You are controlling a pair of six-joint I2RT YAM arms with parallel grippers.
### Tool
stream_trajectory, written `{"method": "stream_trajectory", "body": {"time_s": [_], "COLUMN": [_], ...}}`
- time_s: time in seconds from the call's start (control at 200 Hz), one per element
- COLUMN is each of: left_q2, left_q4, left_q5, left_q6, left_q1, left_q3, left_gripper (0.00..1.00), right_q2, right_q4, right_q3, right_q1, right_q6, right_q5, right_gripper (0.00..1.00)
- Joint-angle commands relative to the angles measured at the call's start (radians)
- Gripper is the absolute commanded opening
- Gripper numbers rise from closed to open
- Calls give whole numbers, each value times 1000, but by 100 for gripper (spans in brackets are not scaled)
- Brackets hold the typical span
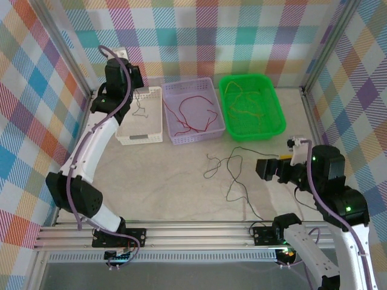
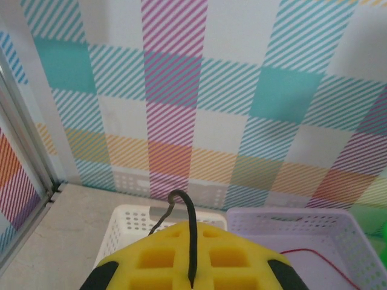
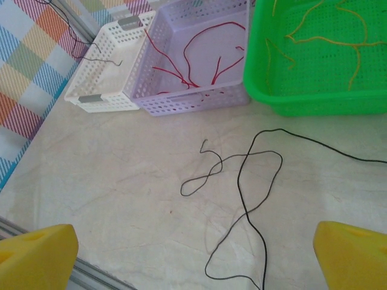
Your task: Untangle the cables
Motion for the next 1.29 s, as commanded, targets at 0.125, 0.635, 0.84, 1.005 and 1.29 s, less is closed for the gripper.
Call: {"method": "stream_trajectory", "body": {"time_s": [0.125,0.635,0.84,1.005,1.29], "left_q2": [43,188,261,304,308], "left_q4": [40,21,-70,-122,-224], "left_q5": [31,61,120,158,216], "left_q6": [-59,-207,-238,-256,-298], "left_q1": [40,45,47,50,68], "left_q3": [-62,-201,-169,-135,-51], "left_gripper": [0,1,18,32,54], "right_q2": [-103,-267,-295,-287,-264], "right_q4": [25,122,165,164,164], "right_q3": [-76,-206,-283,-298,-312], "right_q1": [7,7,7,7,7], "right_q6": [-17,54,59,67,74], "right_q5": [19,84,38,40,38], "right_gripper": [100,100,100,100,100]}}
